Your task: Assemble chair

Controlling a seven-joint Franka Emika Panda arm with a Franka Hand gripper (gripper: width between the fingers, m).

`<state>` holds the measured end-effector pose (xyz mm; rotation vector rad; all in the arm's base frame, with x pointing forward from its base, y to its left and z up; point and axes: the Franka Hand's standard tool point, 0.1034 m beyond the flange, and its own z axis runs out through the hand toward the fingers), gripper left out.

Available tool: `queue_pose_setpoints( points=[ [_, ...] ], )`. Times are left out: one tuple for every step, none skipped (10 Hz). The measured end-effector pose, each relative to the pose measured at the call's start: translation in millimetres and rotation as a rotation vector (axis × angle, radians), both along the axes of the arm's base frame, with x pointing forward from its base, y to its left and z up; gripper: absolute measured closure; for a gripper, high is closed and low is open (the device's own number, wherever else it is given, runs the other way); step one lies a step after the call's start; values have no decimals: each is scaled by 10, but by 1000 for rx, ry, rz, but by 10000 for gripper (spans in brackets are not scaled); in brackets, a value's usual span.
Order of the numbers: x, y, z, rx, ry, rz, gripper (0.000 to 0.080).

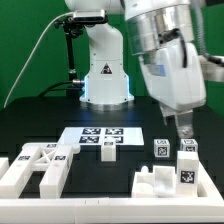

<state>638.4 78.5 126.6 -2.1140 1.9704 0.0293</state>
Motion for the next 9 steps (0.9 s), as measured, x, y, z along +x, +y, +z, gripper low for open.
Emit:
queue_pose_setpoints(
  points=[
    [-111, -119, -17, -19, -1, 134, 151],
    [-137, -130, -14, -51, -24, 213, 151],
    [-160, -84, -32, -83, -60, 275, 151],
    [-169, -88, -44, -96, -71, 365, 151],
    [-165, -101, -44, -108, -85, 434, 151],
    [-167, -100, -47, -118, -96, 496, 151],
    [-169, -146, -75, -148, -129, 587, 151],
    [-266, -233, -174, -185, -153, 662, 151],
    [-435, -289, -253, -195, -141, 730, 151]
  ],
)
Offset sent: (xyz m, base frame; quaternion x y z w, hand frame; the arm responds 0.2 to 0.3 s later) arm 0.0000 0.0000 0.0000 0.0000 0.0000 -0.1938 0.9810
